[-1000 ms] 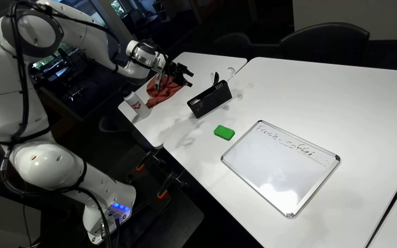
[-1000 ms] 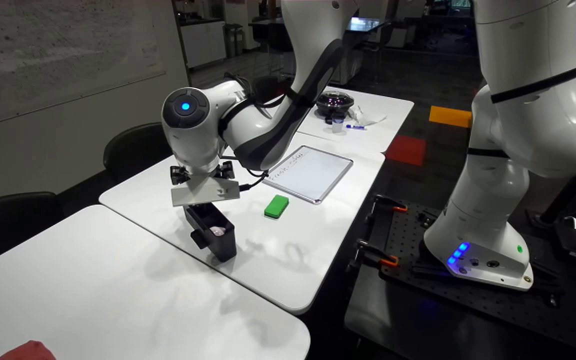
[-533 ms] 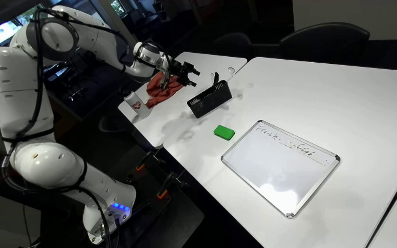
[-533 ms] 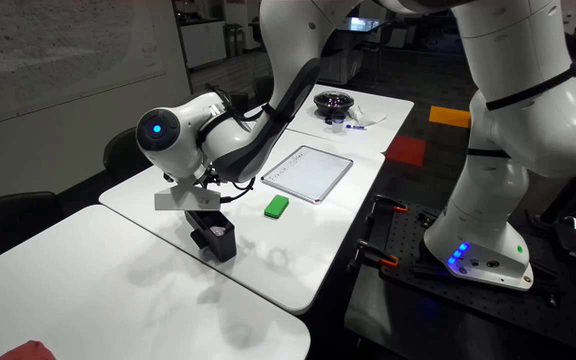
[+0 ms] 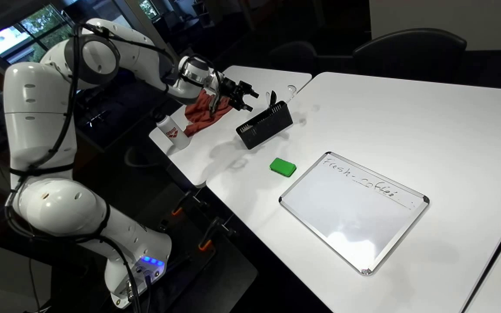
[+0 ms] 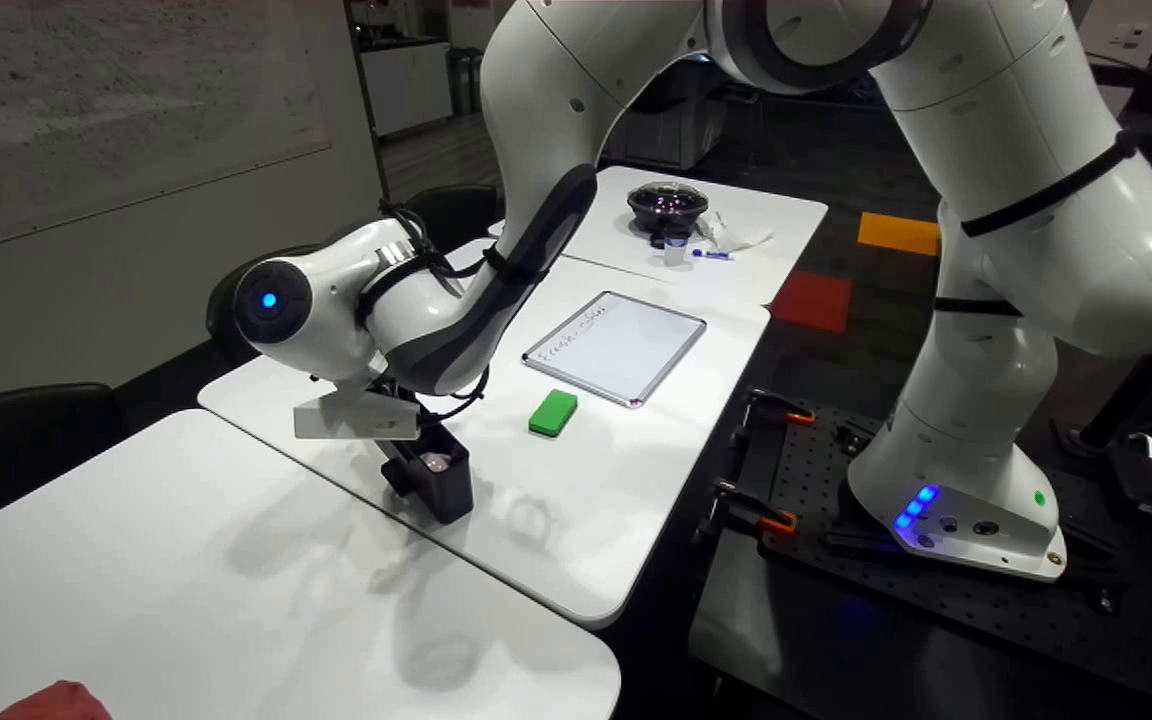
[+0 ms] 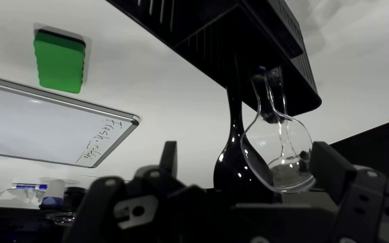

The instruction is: Put the clear spoon on the rack on the table

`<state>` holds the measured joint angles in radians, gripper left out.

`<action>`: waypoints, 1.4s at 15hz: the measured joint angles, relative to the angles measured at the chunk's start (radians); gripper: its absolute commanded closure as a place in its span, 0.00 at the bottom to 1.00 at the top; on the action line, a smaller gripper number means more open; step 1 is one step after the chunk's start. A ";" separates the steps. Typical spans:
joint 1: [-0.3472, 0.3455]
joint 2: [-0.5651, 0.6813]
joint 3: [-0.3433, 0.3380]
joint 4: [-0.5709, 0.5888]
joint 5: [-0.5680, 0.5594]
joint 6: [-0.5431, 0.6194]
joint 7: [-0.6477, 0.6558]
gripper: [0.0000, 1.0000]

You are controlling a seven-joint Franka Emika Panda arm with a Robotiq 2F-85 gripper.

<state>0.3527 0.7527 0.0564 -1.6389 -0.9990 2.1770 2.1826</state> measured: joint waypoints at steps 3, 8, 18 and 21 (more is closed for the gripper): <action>-0.006 0.006 0.000 0.018 0.020 -0.003 -0.077 0.00; -0.010 0.018 -0.006 0.038 0.042 -0.007 -0.166 0.00; -0.006 0.133 -0.024 0.133 0.043 -0.007 -0.178 0.02; -0.005 0.151 -0.024 0.155 0.043 -0.007 -0.178 0.08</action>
<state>0.3472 0.9032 0.0321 -1.4835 -0.9565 2.1698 2.0042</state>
